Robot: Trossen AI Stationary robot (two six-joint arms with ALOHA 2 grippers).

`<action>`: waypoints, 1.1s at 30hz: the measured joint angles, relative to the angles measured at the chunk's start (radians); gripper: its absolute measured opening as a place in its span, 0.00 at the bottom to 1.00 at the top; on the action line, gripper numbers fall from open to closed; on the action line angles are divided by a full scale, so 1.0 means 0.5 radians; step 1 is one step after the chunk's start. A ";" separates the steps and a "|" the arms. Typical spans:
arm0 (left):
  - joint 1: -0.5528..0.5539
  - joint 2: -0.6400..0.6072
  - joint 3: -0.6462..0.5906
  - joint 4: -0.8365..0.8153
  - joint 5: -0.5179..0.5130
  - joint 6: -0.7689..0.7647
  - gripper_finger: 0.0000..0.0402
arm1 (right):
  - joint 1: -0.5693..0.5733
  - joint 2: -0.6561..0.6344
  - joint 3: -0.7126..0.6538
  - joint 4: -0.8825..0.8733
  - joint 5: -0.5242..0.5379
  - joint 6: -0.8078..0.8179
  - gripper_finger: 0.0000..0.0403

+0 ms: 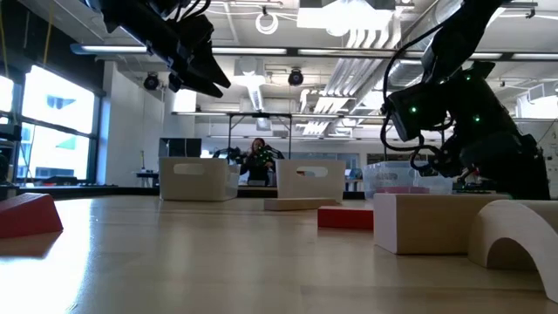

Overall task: Sort & place blocks by color
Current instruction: Put the green triangular block into the white bin

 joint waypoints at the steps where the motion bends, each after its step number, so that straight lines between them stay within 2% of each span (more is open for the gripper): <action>1: 0.000 0.000 0.000 0.000 0.000 0.000 0.57 | -0.001 0.000 0.000 0.005 0.001 0.017 0.67; 9: 0.001 0.000 0.000 0.000 -0.009 0.001 0.57 | 0.001 -0.005 0.002 0.012 0.051 0.254 0.67; 19: 0.001 0.000 0.000 0.000 -0.057 0.002 0.57 | 0.000 -0.016 0.005 0.011 0.084 0.255 0.67; 33: 0.001 0.000 0.000 0.001 -0.057 0.002 0.57 | -0.001 -0.114 0.002 0.034 0.266 0.332 0.67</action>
